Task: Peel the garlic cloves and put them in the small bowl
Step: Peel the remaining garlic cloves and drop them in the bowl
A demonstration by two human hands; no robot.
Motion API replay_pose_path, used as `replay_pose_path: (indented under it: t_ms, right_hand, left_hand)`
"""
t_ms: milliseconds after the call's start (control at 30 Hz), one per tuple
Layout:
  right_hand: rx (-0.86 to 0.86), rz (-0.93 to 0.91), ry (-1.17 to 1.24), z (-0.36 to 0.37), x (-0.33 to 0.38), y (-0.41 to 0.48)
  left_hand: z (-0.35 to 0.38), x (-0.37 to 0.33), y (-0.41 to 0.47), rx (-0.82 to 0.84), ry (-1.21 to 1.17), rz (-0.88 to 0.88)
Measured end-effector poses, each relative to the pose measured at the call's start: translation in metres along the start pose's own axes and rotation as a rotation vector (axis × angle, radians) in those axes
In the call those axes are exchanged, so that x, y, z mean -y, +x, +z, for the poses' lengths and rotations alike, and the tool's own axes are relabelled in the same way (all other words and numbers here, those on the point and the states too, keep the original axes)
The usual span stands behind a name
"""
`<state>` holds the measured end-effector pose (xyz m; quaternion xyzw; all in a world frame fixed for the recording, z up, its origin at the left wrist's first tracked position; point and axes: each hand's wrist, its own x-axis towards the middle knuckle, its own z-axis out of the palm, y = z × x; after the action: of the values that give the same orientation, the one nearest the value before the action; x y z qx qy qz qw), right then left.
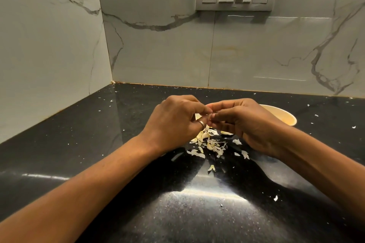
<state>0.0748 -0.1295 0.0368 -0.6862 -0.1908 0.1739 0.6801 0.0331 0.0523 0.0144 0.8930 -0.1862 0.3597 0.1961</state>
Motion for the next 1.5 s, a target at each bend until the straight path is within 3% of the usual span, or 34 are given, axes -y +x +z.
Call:
replay_pose_path:
  t_ms: [200,633,833,1500]
  right_hand:
    - [-0.029,-0.015,0.044,0.0007,0.0009,0.0007]
    - [-0.081,-0.047,0.148,0.0020,0.0007,-0.0014]
    - [-0.060,-0.071,0.061,0.0020,-0.0011,0.0008]
    - [-0.045,-0.156,-0.129,-0.0007,-0.0070,0.0045]
  left_hand:
    - [-0.0014,-0.0012,0.0005,-0.005,0.049,0.010]
    - [0.0015,-0.0037,0.0016,-0.025,-0.211,-0.179]
    - [0.0013,-0.0055,0.0022,0.011,-0.330,-0.309]
    - [-0.0033,-0.0058,0.0035,0.059,-0.482,-0.455]
